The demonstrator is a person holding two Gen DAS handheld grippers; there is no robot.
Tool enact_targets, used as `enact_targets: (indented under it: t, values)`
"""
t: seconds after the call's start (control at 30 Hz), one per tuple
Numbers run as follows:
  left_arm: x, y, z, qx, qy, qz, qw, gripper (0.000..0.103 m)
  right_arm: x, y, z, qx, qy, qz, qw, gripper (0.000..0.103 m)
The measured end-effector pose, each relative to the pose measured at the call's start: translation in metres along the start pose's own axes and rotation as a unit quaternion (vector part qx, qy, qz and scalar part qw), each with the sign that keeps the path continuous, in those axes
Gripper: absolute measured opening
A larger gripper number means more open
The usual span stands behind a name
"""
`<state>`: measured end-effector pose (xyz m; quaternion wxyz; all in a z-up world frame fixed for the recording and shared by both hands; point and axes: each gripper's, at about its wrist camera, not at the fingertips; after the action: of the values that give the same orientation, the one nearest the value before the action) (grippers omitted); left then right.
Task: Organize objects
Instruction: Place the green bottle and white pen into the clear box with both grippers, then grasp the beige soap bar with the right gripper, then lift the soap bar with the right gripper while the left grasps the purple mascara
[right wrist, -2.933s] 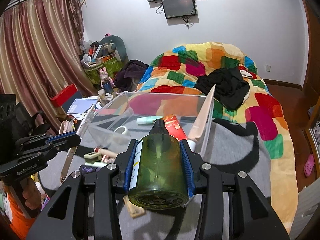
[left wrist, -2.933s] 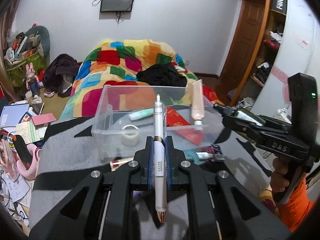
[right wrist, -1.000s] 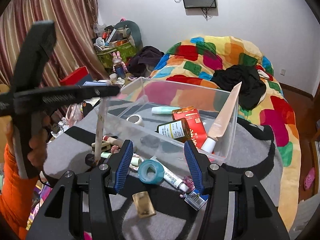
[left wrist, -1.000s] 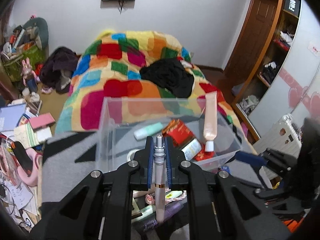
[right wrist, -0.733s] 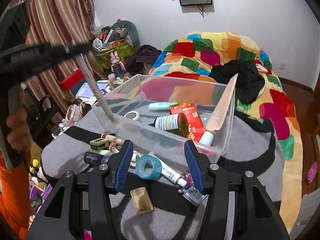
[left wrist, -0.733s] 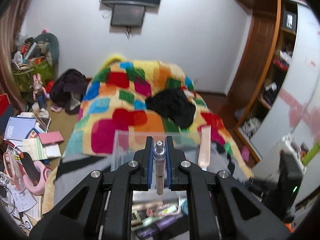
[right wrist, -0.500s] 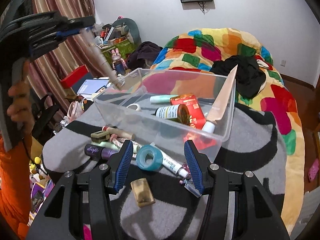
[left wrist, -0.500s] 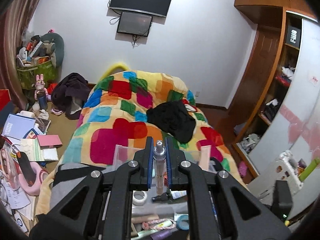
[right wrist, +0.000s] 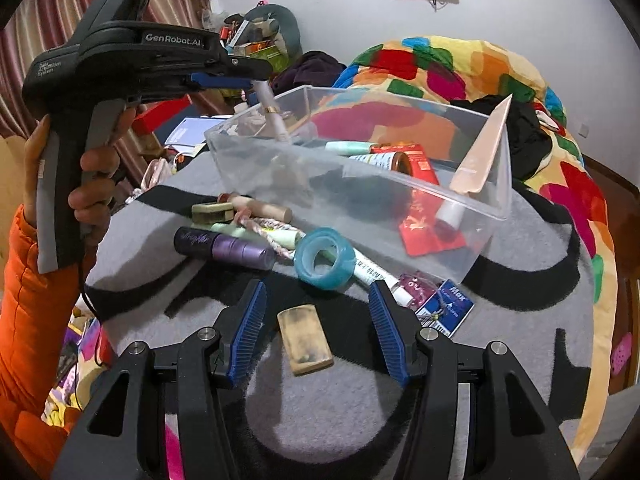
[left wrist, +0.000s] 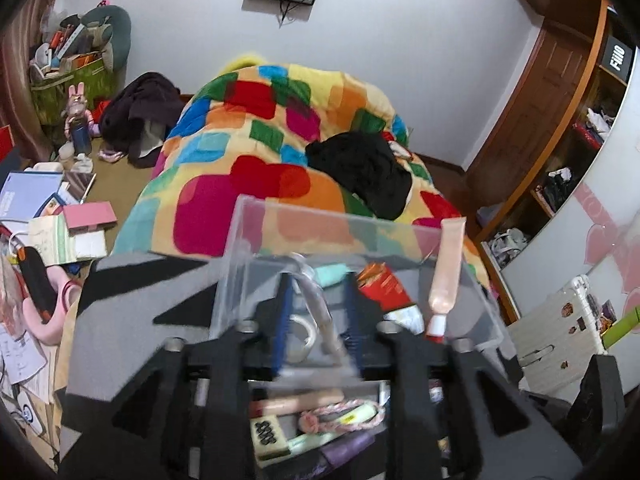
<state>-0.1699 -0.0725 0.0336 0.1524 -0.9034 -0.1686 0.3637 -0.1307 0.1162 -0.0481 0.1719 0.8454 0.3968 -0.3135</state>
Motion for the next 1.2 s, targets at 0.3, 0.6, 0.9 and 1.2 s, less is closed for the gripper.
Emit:
enact_targets:
  t: [0.3,0.6,0.9,1.2]
  values:
    - [0.031,0.008,-0.018,-0.016,0.0,0.037,0.9992,0.054,0.01,0.001,0.006,0.009,0.017,-0.002,1.0,0.05]
    - [0.086,0.015,-0.023,-0.027,0.043,0.087,0.9949,0.063,0.018,0.008,0.012,0.01,0.028,-0.014,0.999,0.05]
    - [0.115,0.025,-0.007,-0.02,0.085,0.077,0.9933,0.063,0.021,0.016,0.013,0.02,0.024,-0.029,0.999,0.022]
    - [0.138,0.014,-0.019,0.021,0.101,0.082,0.9913,0.052,0.022,0.014,0.013,0.019,0.017,-0.017,1.0,0.022]
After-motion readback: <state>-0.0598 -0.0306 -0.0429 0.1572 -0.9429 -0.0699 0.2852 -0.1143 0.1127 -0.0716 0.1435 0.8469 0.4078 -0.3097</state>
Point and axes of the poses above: each gripper's, at about its wrist camera, not at the fingertips, and z roughly the way its jaws point, y to its left, x to its underside, and after that the axes turned 12 degrees about -z, right-handed
